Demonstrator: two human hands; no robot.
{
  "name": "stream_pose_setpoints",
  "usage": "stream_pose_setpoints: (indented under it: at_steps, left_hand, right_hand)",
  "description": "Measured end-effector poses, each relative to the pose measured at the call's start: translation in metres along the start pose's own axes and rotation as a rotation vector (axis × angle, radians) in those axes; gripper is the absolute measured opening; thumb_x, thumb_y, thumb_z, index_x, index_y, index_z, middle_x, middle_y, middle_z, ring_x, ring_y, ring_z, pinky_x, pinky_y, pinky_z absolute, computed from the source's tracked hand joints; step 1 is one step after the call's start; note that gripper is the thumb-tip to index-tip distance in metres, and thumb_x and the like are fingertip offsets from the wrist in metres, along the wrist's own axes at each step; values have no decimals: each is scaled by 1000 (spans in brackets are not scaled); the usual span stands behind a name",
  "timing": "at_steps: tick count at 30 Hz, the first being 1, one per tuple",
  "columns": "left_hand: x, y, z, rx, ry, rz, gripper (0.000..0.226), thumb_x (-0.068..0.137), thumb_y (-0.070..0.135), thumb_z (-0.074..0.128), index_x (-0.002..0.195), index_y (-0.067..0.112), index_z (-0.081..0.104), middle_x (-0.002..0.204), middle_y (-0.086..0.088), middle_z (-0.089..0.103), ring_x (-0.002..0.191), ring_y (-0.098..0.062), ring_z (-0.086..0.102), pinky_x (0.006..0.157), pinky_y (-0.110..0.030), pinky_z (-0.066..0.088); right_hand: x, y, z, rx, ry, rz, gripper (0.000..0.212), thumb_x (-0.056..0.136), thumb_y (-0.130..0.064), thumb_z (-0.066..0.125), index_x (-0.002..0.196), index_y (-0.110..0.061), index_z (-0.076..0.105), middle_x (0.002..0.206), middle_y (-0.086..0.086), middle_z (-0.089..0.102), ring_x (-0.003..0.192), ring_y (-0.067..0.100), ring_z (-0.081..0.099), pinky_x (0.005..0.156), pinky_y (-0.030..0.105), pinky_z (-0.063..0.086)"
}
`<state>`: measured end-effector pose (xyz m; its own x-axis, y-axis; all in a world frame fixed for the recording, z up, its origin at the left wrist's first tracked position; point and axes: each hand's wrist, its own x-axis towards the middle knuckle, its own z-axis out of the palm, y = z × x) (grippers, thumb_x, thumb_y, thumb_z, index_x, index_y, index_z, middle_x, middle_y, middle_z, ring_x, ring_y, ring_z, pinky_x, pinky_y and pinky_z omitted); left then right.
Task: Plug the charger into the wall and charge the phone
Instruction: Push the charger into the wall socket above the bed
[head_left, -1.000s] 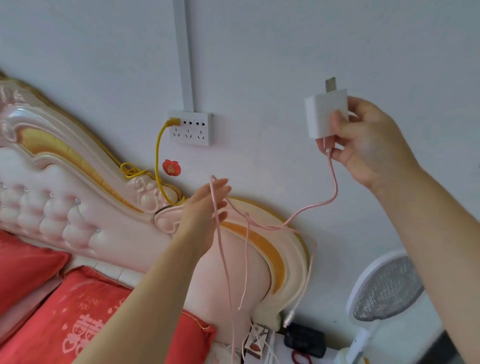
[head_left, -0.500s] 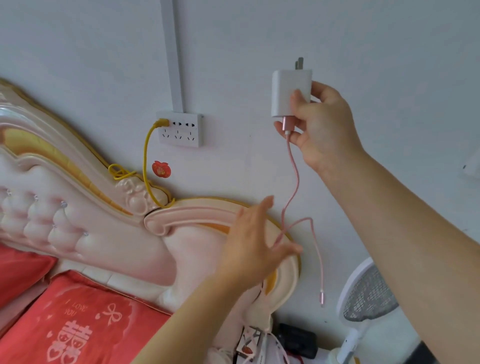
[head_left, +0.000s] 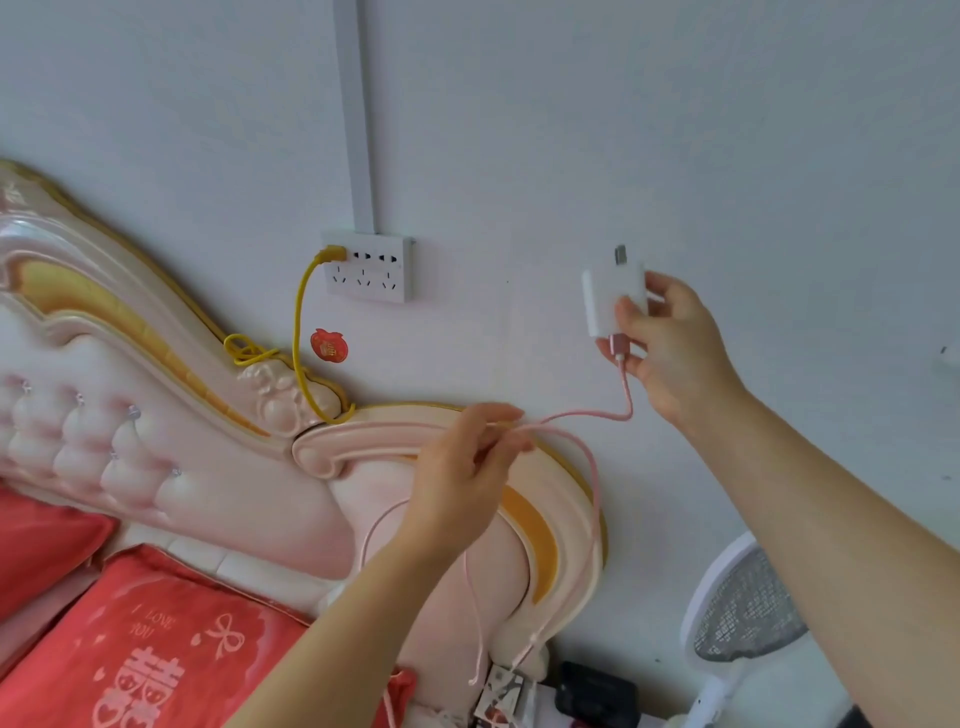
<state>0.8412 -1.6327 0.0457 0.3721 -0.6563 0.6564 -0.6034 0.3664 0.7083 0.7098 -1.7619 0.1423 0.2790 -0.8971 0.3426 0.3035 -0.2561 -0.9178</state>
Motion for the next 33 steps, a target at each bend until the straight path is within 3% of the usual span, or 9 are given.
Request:
stream_pose_setpoints:
  at_steps: [4,9,11,13,16,20,23,27,33]
  left_hand:
    - [21,12,0,-292,161,-208,21,89,14,56,76,29,62,66,10,68,60,-9,61,64,-30,55]
    - [58,-8,-23,-1085,443,-798,15,94,8,45,81,5,53,49,-1,62,37,-7,49,38,-15,43]
    - [61,-22,-30,-1137,472,-968,21,95,4,41,76,2,49,52,-6,58,33,-7,47,35,-13,42]
    - [54,-32,-28,-937,364,-1016,21,96,0,38,76,0,47,61,-11,55,29,-6,44,32,-12,40]
    - [35,-41,-17,-535,36,-931,9,95,2,42,96,-3,49,68,-12,58,31,-5,45,34,-14,41]
    - [22,-34,-12,-106,-441,-640,18,93,8,46,100,3,62,61,0,68,39,-5,51,39,-16,42]
    - [15,-26,-16,-71,-684,-490,29,97,23,40,100,12,66,61,9,69,43,-3,47,43,-12,36]
    - [9,-27,-22,-175,-751,-373,25,78,29,61,102,20,62,64,7,66,53,-7,48,52,-14,41]
    - [2,-39,-29,-161,-726,-245,83,61,8,74,119,53,34,93,7,52,63,-4,41,68,-20,46]
  right_hand:
    - [-13,40,-13,-76,-63,95,26,89,-3,54,106,-22,51,106,0,57,86,19,61,59,27,53]
    - [-32,66,-25,-162,-237,206,28,88,-3,55,104,-26,56,110,3,59,79,18,62,67,35,52]
    - [-32,62,-27,-80,-229,207,28,88,-2,54,101,-27,57,107,2,60,81,18,62,66,34,53]
    - [-28,51,-26,25,-226,173,27,88,-1,53,98,-27,58,104,1,60,81,16,63,59,29,55]
    - [-20,29,-16,39,-241,57,28,87,-2,55,95,-29,59,103,-3,61,83,13,64,57,25,55]
    - [-6,6,1,10,-199,-56,30,87,-2,56,96,-31,57,103,-4,60,89,15,63,60,25,54]
    - [5,-3,5,-3,-133,-74,28,88,-2,54,101,-27,54,102,-4,59,87,14,61,64,27,53]
    - [15,-2,-1,-9,-67,-41,30,90,-2,52,114,-19,50,105,0,59,88,17,60,70,31,53]
    - [22,6,-19,-15,7,2,31,90,-4,53,117,-18,50,109,3,58,92,23,59,68,32,52]
